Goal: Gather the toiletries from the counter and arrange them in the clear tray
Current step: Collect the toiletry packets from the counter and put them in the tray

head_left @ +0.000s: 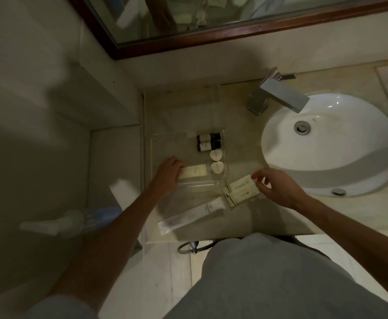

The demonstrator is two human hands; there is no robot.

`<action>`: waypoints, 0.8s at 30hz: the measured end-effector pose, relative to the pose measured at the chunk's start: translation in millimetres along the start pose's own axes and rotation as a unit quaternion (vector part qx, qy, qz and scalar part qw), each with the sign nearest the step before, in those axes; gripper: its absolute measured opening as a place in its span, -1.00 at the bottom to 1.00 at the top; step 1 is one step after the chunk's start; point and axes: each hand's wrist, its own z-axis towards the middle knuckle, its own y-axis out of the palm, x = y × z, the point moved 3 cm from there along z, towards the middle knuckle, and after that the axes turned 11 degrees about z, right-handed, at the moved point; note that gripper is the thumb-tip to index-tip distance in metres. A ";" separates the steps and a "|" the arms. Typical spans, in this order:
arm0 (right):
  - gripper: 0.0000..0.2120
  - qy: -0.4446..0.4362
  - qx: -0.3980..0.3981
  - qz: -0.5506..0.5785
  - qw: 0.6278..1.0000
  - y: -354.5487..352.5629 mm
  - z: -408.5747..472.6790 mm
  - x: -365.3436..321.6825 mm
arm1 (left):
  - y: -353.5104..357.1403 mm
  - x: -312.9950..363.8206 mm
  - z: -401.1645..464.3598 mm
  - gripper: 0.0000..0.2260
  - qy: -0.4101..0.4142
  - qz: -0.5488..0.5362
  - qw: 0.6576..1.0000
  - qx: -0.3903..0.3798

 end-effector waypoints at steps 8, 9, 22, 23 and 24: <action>-0.70 -0.036 0.070 -0.253 0.964 -18.0 6.5 -14.6 | -23.3 84.7 24.7 -0.72 0.014 0.081 0.993 0.086; -0.70 -0.024 0.081 -0.253 0.964 -23.9 4.2 -11.9 | -24.5 108.4 30.6 -0.70 0.043 0.081 0.991 0.093; -0.63 0.171 0.186 -0.145 0.957 -186.0 -137.5 206.0 | 69.3 467.7 108.7 -0.52 0.252 0.018 0.968 0.012; -0.62 0.193 0.193 -0.141 0.952 -200.1 -149.9 227.2 | 79.2 489.5 113.7 -0.52 0.261 0.016 0.965 -0.001; -0.61 0.212 0.200 -0.135 0.947 -212.9 -160.5 246.7 | 88.8 508.7 119.0 -0.51 0.268 0.017 0.963 -0.014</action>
